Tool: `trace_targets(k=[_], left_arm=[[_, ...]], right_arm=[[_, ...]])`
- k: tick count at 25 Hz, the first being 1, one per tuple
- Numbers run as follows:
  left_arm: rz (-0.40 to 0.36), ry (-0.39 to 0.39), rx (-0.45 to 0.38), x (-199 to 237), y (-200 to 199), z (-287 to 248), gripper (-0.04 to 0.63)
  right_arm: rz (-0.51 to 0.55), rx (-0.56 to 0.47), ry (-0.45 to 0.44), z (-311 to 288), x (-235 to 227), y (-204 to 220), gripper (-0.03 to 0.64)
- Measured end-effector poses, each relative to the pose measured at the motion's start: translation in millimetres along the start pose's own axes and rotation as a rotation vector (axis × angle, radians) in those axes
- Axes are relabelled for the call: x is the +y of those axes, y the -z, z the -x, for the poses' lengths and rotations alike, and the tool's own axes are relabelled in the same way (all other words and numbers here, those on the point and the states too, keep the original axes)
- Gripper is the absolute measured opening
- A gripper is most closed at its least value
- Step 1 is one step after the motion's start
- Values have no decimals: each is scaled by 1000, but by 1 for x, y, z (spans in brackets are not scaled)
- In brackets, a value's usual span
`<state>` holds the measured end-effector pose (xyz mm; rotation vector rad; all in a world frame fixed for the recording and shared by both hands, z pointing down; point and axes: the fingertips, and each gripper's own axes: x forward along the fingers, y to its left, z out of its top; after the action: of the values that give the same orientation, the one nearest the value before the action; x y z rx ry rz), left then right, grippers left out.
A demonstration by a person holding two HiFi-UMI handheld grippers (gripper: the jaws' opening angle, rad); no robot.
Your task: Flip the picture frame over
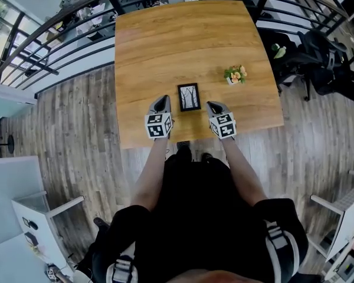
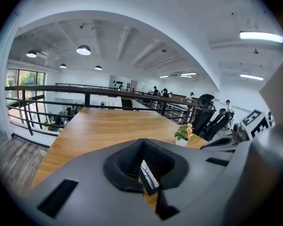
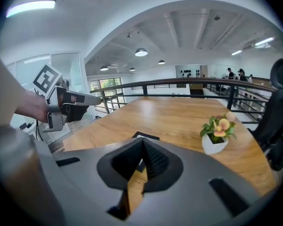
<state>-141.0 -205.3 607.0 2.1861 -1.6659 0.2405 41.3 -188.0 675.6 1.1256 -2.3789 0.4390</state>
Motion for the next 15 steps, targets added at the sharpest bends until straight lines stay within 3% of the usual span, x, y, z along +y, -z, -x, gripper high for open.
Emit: trace_targets(k=[7, 15], left_arm=[[-143, 4, 33, -41, 16, 35, 20], [-146, -29, 22, -67, 32, 73, 20]], right_arm=[[8, -32, -14, 39, -11, 7, 8], [61, -67, -56, 70, -1, 7, 8]])
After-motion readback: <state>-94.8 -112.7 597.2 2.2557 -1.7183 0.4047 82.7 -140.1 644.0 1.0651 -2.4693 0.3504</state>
